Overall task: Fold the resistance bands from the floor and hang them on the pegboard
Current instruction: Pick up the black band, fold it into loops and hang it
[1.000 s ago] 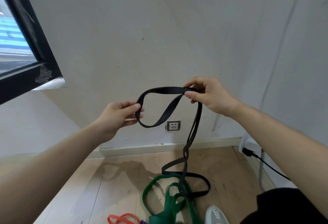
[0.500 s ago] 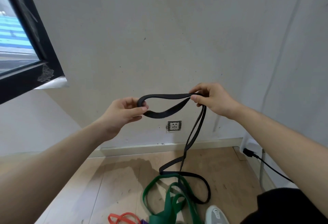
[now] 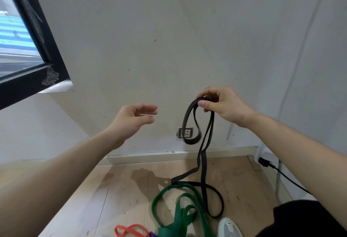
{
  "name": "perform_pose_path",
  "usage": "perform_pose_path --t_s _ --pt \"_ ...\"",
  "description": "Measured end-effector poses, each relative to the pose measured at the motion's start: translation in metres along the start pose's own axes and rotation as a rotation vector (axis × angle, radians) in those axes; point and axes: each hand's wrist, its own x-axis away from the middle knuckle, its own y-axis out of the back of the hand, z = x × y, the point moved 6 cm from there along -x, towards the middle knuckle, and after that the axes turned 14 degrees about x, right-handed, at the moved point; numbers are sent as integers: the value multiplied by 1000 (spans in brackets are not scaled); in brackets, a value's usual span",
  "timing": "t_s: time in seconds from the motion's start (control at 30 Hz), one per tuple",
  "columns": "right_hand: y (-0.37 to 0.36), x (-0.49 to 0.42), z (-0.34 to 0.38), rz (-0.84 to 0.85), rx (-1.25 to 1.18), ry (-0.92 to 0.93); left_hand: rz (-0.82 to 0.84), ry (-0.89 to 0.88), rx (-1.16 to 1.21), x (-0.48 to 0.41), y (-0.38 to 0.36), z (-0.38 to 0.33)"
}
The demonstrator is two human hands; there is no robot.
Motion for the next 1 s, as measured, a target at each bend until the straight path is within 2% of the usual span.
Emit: perform_pose_path --t_s 0.17,0.37,0.57,0.7,1.0 --pt "-15 7 20 140 -4 43 101 -68 -74 7 -28 -11" --pt "-31 16 42 322 -54 101 323 -172 -232 18 -64 -18" --pt "-43 17 41 358 -17 108 263 -139 -114 20 -55 -23" --pt "-66 19 29 446 25 76 213 -159 -63 21 -52 -29" --pt "-72 9 -17 441 30 -76 -80 -268 124 7 -10 -40"
